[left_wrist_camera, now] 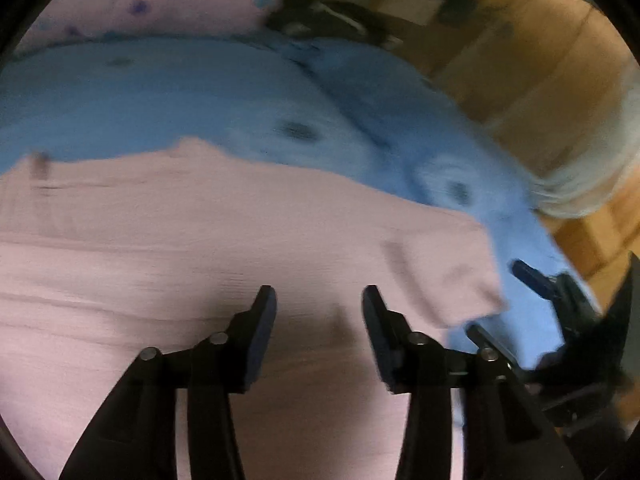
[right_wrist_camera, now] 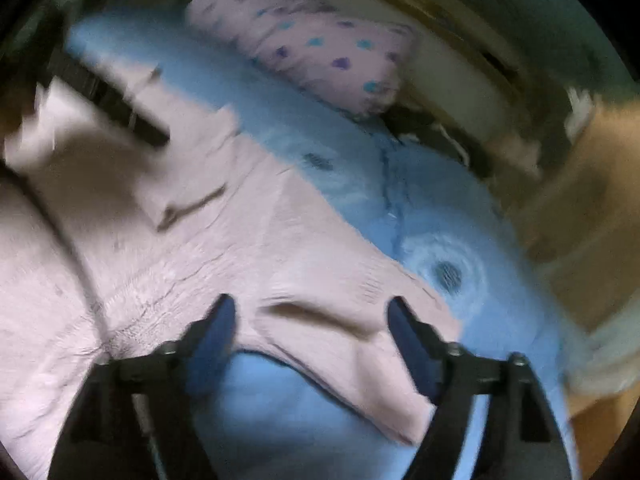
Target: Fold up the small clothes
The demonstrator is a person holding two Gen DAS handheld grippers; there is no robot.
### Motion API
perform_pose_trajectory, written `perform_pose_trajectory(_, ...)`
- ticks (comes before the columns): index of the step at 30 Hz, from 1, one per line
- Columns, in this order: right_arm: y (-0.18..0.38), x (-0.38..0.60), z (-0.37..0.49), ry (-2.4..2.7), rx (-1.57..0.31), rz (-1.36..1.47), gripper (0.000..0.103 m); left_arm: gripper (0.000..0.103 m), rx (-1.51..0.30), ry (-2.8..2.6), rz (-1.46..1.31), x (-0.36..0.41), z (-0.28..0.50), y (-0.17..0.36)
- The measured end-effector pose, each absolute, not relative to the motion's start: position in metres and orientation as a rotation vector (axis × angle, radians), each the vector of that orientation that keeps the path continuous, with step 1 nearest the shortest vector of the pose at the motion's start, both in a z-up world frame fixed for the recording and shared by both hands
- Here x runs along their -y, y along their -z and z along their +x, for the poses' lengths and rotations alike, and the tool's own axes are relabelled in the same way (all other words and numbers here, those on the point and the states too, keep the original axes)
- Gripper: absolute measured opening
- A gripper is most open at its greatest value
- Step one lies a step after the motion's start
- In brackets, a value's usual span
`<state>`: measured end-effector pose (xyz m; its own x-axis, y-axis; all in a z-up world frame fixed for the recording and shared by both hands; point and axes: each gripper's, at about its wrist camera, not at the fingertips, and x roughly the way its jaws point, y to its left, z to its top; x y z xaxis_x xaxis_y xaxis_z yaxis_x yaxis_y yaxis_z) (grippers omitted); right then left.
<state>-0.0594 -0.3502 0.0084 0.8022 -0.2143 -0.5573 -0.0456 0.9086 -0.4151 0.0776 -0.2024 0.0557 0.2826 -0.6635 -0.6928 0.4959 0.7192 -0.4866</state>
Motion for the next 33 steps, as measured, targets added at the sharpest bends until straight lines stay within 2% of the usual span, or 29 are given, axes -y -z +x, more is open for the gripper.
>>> perform_pose_trajectory(3, -0.031, 0.399, -0.070, 0.128, -0.618, -0.209, 0.084, 0.041, -1.069, 0.847, -0.252, 0.253, 0.074, -0.053)
perform_pose_trajectory(5, -0.036, 0.434, -0.073, 0.211, -0.602, -0.070, 0.084, 0.042, -1.088, 0.836, -0.208, 0.292, 0.073, -0.051)
perform_pose_trajectory(8, -0.033, 0.480, -0.087, 0.339, -0.599, 0.099, 0.084, 0.042, -1.042, 0.823, 0.011, 0.348, 0.057, -0.054)
perform_pose_trajectory(11, -0.019, 0.508, -0.090, 0.455, -0.649, 0.125, 0.084, 0.040, -0.904, 0.781, 0.317, 0.393, 0.032, -0.058)
perform_pose_trajectory(12, -0.016, 0.513, -0.088, 0.475, -0.664, 0.115, 0.084, 0.023, -0.862, 0.741, 0.401, 0.401, 0.026, -0.056)
perform_pose_trajectory(13, -0.012, 0.515, -0.087, 0.489, -0.682, 0.101, 0.084, 0.000, -0.828, 0.689, 0.448, 0.405, 0.022, -0.055)
perform_pose_trajectory(16, -0.007, 0.511, -0.083, 0.464, -0.705, 0.083, 0.084, 0.000, -0.888, 0.645, 0.304, 0.384, 0.030, -0.057)
perform_pose_trajectory(23, -0.016, 0.460, -0.070, 0.337, -0.666, -0.022, 0.084, 0.000, -0.900, 0.595, 0.038, 0.304, 0.055, -0.086)
perform_pose_trajectory(26, -0.019, 0.442, -0.066, 0.303, -0.665, -0.042, 0.084, 0.000, -0.853, 0.601, 0.003, 0.273, 0.055, -0.103)
perform_pose_trajectory(33, -0.025, 0.424, -0.055, 0.333, -0.684, 0.145, 0.084, 0.000, -0.744, 0.601, -0.078, 0.195, 0.058, -0.144)
